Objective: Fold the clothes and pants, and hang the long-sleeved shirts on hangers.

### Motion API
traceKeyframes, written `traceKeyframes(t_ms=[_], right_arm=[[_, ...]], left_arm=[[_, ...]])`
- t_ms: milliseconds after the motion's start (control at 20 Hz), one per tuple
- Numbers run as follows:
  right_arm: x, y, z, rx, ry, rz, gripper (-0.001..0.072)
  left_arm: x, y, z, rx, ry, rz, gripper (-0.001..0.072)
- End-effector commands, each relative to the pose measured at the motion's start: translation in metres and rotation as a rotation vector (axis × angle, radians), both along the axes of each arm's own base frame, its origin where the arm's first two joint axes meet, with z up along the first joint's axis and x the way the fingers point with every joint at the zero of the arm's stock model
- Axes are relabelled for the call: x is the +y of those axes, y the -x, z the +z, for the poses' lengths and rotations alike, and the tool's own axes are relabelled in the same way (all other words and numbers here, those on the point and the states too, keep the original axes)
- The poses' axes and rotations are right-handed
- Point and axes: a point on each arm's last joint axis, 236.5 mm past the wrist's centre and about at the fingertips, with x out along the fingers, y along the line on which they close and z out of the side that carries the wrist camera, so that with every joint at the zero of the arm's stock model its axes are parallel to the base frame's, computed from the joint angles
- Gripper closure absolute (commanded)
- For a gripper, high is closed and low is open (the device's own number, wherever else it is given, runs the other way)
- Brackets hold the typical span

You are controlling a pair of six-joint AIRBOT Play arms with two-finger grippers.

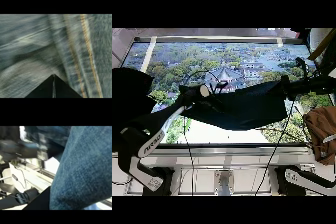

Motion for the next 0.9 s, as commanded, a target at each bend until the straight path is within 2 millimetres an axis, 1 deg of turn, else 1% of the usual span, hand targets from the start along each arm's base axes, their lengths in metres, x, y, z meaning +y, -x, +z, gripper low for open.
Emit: traceKeyframes(t_ms=[0,50,150,250,350,450,550,650,750,850], right_arm=[[0.017,-0.001,0.016,0.007,0.004,-0.008,0.0675],[0.022,0.002,0.012,0.024,0.017,0.002,0.0675],[0.034,0.002,0.005,0.058,0.033,-0.002,0.0675],[0.052,-0.005,0.005,0.056,0.019,-0.020,0.0675],[0.079,-0.011,0.006,0.039,0.003,-0.020,0.0675],[0.114,-0.022,0.006,0.004,-0.017,-0.015,0.0675],[0.157,-0.037,0.002,-0.053,-0.040,-0.014,0.0675],[0.207,-0.051,-0.008,-0.110,-0.064,-0.018,0.0675],[0.261,-0.062,-0.023,-0.158,-0.093,-0.027,0.0675],[0.310,-0.066,-0.039,-0.213,-0.109,-0.025,0.0674]], left_arm=[[-0.025,0.000,-0.019,-0.016,0.017,0.042,0.0676],[-0.017,-0.006,-0.017,-0.012,0.018,0.059,0.0676],[0.009,-0.017,-0.006,0.018,0.015,0.088,0.0676],[0.047,-0.022,0.012,0.073,0.006,0.113,0.0676],[0.088,-0.029,0.038,0.071,0.003,0.114,0.0676],[0.126,-0.038,0.071,0.028,0.020,0.136,0.0675],[0.161,-0.050,0.103,-0.047,0.037,0.187,0.0675],[0.191,-0.061,0.129,-0.120,0.047,0.251,0.0675],[0.217,-0.068,0.146,-0.161,0.050,0.313,0.0675],[0.237,-0.072,0.152,-0.177,0.049,0.361,0.0675]])
